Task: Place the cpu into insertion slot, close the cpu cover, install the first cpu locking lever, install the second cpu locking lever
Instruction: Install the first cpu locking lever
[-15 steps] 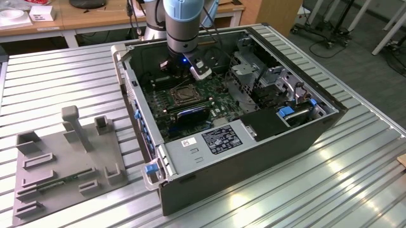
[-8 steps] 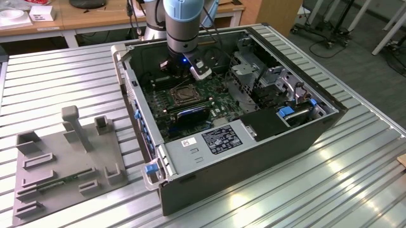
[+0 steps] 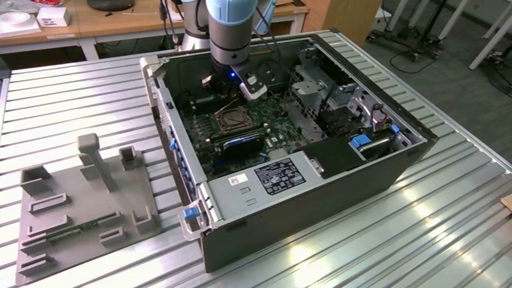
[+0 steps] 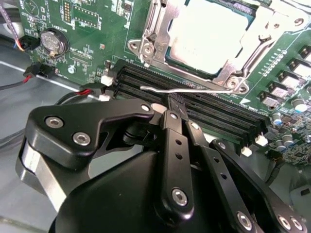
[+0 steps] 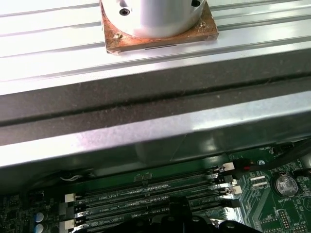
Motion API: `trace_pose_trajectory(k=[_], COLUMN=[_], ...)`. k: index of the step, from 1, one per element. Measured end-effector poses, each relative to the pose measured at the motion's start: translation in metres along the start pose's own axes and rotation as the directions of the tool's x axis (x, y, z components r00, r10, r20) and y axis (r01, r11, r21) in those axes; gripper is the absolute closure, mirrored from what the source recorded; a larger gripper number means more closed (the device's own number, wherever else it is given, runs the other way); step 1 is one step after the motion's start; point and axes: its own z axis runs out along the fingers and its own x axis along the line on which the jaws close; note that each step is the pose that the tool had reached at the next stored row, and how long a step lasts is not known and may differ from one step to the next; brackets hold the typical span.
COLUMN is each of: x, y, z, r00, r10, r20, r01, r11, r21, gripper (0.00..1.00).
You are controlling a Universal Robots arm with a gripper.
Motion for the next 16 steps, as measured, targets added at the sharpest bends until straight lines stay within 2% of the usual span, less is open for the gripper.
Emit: trace_pose_trajectory(k=[16], x=[0.0003], y=[0.0002], z=[-0.0001], r00=[1.0000], r10=[0.000], r20=[0.0001], r01=[0.000], r11=[1.0000], r21=[-0.0001], gripper=[0.89])
